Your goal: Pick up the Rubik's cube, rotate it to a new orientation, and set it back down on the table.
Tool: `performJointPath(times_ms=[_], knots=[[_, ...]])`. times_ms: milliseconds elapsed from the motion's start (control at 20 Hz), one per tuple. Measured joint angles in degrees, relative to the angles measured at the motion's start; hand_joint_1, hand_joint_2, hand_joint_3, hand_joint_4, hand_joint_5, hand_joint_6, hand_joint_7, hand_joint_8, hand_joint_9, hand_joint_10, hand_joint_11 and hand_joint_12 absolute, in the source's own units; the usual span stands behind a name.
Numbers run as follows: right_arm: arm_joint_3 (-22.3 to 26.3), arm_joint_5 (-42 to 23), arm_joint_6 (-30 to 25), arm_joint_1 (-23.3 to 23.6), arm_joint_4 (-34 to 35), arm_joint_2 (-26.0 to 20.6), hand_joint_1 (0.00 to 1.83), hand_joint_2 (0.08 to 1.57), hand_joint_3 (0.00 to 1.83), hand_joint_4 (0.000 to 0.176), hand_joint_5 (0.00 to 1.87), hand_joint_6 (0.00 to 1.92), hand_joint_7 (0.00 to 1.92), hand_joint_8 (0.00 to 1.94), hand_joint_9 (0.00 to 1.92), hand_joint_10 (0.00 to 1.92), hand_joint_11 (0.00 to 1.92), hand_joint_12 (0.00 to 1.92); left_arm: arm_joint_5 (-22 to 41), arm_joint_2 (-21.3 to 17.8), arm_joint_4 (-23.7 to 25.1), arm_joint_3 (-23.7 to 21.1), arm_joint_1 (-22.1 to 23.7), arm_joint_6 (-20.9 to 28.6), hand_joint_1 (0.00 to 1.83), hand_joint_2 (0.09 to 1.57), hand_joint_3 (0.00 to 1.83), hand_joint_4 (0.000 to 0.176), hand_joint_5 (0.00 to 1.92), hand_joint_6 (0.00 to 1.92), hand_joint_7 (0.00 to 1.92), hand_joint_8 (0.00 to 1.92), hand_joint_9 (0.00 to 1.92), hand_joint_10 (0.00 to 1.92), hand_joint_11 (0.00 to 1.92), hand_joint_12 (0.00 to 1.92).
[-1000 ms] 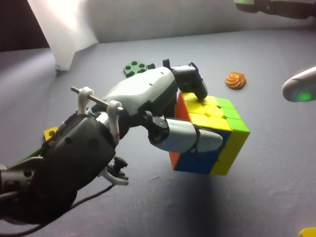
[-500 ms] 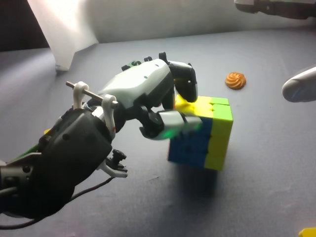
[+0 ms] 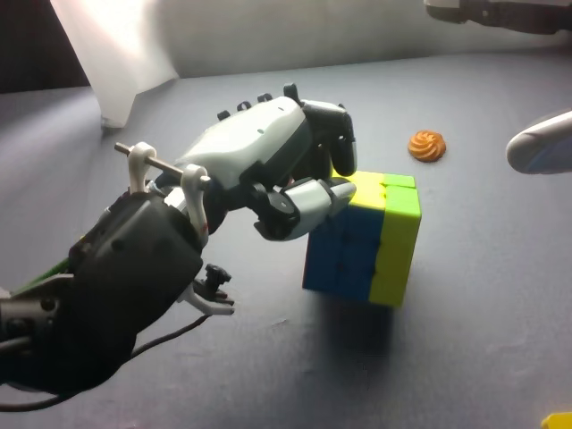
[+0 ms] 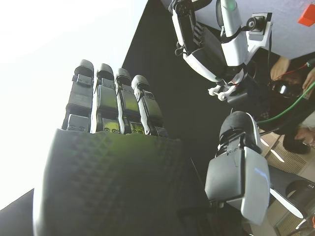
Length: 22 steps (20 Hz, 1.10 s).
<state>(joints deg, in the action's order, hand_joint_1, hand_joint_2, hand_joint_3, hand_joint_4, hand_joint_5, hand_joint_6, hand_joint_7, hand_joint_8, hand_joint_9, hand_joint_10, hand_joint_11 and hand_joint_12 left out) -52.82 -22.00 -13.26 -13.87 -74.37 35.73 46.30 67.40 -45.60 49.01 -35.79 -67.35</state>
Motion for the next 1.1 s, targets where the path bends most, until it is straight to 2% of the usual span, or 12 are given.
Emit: performJointPath(times_ms=[50,150,200,250,300,400,500,600,750,900,950,1100], knots=[[0.0,0.0,0.0,0.0,0.0,0.0,0.0,0.98,0.02,0.0,0.0,0.0,0.0,0.0,0.0,0.0,0.0,0.0,-0.07,-0.33,0.11,-0.35,0.72,-0.13,0.29,1.41,0.0,0.0,0.57,0.91,0.62,0.87,0.52,1.06,0.34,1.57],[0.0,0.02,0.0,0.0,0.0,-0.02,0.0,0.98,0.02,0.0,0.0,0.0,0.0,0.0,0.0,0.0,0.0,0.0,-0.04,-1.29,0.22,-1.22,2.62,-1.25,0.35,1.36,0.0,0.0,0.6,0.5,0.65,0.47,0.54,0.75,0.29,1.39],[0.0,0.0,0.0,0.0,0.0,-0.02,0.0,0.98,0.02,0.0,0.0,0.0,0.0,0.0,0.0,0.0,0.0,0.0,-0.26,-2.29,0.0,-1.92,3.67,-2.27,0.37,1.32,0.0,0.0,0.6,0.34,0.64,0.27,0.5,0.58,0.17,1.37],[0.0,0.04,0.02,0.0,0.0,-0.02,0.0,0.98,0.02,0.0,0.0,0.0,0.0,0.0,0.0,0.0,0.0,0.0,-0.52,-3.45,-0.37,-2.62,4.81,-3.67,0.23,1.31,0.0,0.0,0.52,0.23,0.54,0.14,0.4,0.49,0.03,1.39],[0.0,0.02,0.0,0.0,0.0,-0.02,0.0,0.98,0.02,0.0,0.0,0.0,0.0,0.0,0.0,0.0,0.0,0.0,-0.87,-4.33,-1.18,-3.32,5.53,-5.07,0.25,1.29,0.0,0.0,0.56,0.16,0.58,0.08,0.45,0.43,0.06,1.35],[0.0,-0.02,0.0,0.0,0.0,0.0,0.0,0.99,0.02,0.0,0.0,0.0,0.0,0.0,0.0,0.0,0.0,0.0,-2.19,-6.01,-2.51,-4.68,6.67,-6.71,0.24,1.26,0.0,0.0,0.56,0.05,0.54,0.01,0.52,0.26,0.12,1.27],[0.0,-0.07,0.02,0.0,0.0,0.0,0.0,0.99,0.02,0.0,0.0,0.0,0.0,0.0,0.0,0.0,0.0,0.0,-6.4,-8.24,-3.52,-6.73,8.59,-10.1,0.19,1.35,0.02,0.0,0.56,0.02,0.48,0.0,0.49,0.14,0.03,1.3],[0.0,-0.13,0.02,-0.02,0.0,-0.02,0.0,0.99,0.02,0.0,0.0,0.0,0.0,0.0,0.0,0.0,0.0,0.0,-12.17,-10.03,-4.92,-8.02,11.52,-14.23,0.18,1.35,0.01,0.0,0.48,0.0,0.41,0.0,0.43,0.08,0.0,1.18],[0.0,-0.26,0.0,-0.68,0.02,0.0,0.0,0.97,0.0,0.0,0.0,0.0,0.0,0.0,0.0,0.0,0.0,0.0,-20.98,-13.53,-9.77,-8.87,17.42,-23.32,0.29,1.32,0.0,0.0,0.38,0.0,0.32,0.0,0.37,0.03,0.0,1.07],[0.28,-0.55,0.02,-0.72,0.07,-0.07,0.0,0.96,0.0,0.0,0.0,0.0,0.0,0.0,0.0,0.0,0.0,0.0,-26.12,-16.28,-16.65,-9.14,20.87,-32.79,0.07,1.31,0.0,0.0,0.33,0.0,0.26,0.0,0.35,0.0,0.0,0.97],[0.57,-0.9,0.04,-1.18,0.37,-0.07,0.0,0.96,0.0,0.0,0.0,0.0,0.0,0.0,0.0,0.0,0.0,0.0,-26.88,-16.98,-17.99,-9.62,21.44,-34.1,0.17,1.31,0.0,0.0,0.31,0.0,0.25,0.0,0.33,0.0,0.0,0.92],[1.49,-2.25,0.02,-2.16,-0.42,0.0,0.0,0.96,0.0,0.0,0.0,0.0,0.0,0.0,0.0,0.0,0.0,0.0,-29.16,-18.32,-22.62,-11.3,23.91,-38.82,0.2,1.37,0.01,0.0,0.3,0.01,0.19,0.01,0.25,0.01,0.0,0.7]])
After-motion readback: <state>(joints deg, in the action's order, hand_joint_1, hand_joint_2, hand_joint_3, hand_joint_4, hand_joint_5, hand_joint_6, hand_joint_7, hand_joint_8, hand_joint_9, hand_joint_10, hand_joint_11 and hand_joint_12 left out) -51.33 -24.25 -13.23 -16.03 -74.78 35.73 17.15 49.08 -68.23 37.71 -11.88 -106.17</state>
